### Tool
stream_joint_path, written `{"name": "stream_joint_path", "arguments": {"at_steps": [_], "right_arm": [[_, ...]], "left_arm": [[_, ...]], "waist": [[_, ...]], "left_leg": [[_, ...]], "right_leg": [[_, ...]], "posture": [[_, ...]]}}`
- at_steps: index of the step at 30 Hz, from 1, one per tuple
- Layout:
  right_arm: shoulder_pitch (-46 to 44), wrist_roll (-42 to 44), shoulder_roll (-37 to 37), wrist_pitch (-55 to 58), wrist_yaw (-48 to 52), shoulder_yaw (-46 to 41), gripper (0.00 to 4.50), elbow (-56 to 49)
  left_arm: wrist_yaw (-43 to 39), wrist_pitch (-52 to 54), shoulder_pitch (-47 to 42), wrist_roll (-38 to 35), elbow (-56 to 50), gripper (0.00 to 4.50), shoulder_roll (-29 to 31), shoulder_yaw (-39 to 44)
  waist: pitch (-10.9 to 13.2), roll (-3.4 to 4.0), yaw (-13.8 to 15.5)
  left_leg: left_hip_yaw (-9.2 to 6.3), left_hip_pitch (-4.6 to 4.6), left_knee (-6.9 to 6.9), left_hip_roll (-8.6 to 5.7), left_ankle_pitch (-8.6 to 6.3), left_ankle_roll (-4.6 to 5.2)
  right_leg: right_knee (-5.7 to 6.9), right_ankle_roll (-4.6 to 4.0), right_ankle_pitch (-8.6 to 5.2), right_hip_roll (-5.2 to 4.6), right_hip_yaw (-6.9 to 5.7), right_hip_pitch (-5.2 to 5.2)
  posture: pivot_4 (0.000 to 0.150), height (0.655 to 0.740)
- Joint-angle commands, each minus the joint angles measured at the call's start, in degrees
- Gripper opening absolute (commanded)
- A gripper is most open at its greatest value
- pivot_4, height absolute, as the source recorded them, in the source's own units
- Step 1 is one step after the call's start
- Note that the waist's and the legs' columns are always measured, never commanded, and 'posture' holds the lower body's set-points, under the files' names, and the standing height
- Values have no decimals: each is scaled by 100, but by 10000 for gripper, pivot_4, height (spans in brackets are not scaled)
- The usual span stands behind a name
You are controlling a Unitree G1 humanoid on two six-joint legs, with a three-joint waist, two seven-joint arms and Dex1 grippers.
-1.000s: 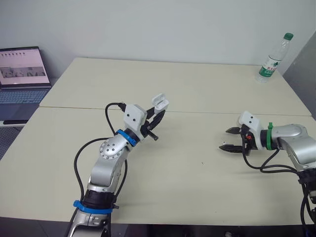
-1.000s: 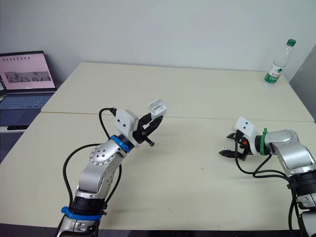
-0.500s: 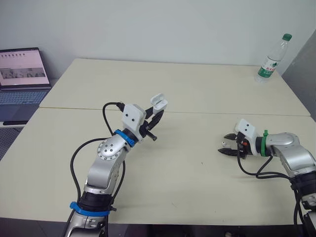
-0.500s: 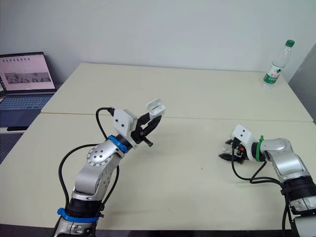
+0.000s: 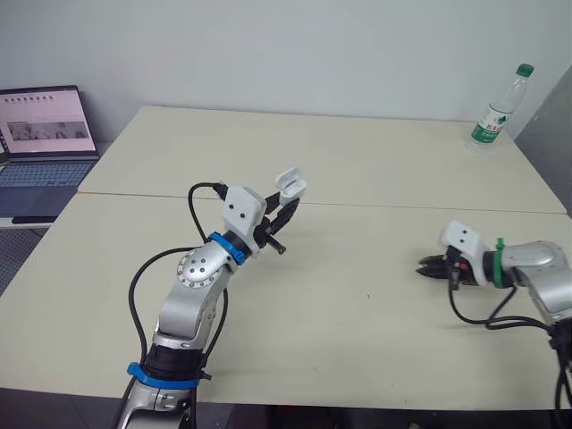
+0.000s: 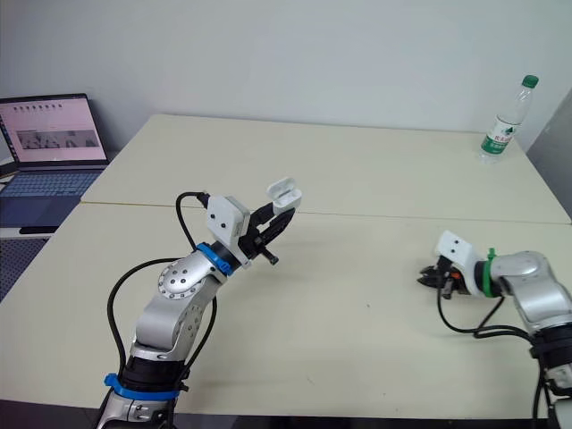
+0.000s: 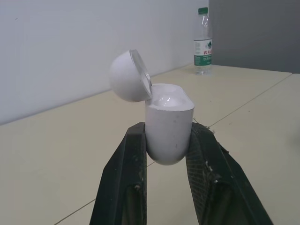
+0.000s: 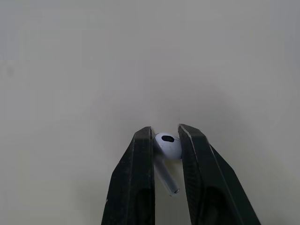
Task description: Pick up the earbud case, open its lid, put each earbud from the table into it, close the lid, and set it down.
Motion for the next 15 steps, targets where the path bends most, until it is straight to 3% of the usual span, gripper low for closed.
{"name": "stream_joint_path", "arguments": {"at_steps": [1,4,7,11,15], "right_arm": [[319,50,-891,-348,786,-390,4127,-184],[618,-165,-1478,-1022,1107,-423,4127,192],[646,-843,-1904,-2370,1106,-143,4127,1494],[98,-1265,-1668,-2881,879,33,4127,2646],[-148,-1410,-1510,-3160,1018,110,4127,2990]], "left_arm": [[42,-115,-35,-22,-193,7744,-67,-15],[130,-238,-11,36,-166,7744,-123,9],[262,-522,-62,190,-83,7744,-161,13],[466,-616,-194,222,-45,7744,-320,41],[504,-617,-178,270,-97,7744,-390,-19]], "waist": [[2,5,15],[3,10,31],[3,10,2],[3,10,-53],[-5,26,-72]], "left_leg": [[-1,1,-1,-1,0,0],[3,2,-1,0,-1,1],[11,12,-1,5,-1,1],[17,17,-1,4,-1,1],[27,25,-4,7,0,1]], "right_leg": [[0,0,0,0,0,0],[-1,1,0,0,1,0],[-1,1,-1,2,4,4],[-1,0,-1,3,12,6],[3,0,-1,9,23,6]], "posture": [[1500,7400],[1500,7400],[1500,7400],[1500,7400],[1500,7400]]}}
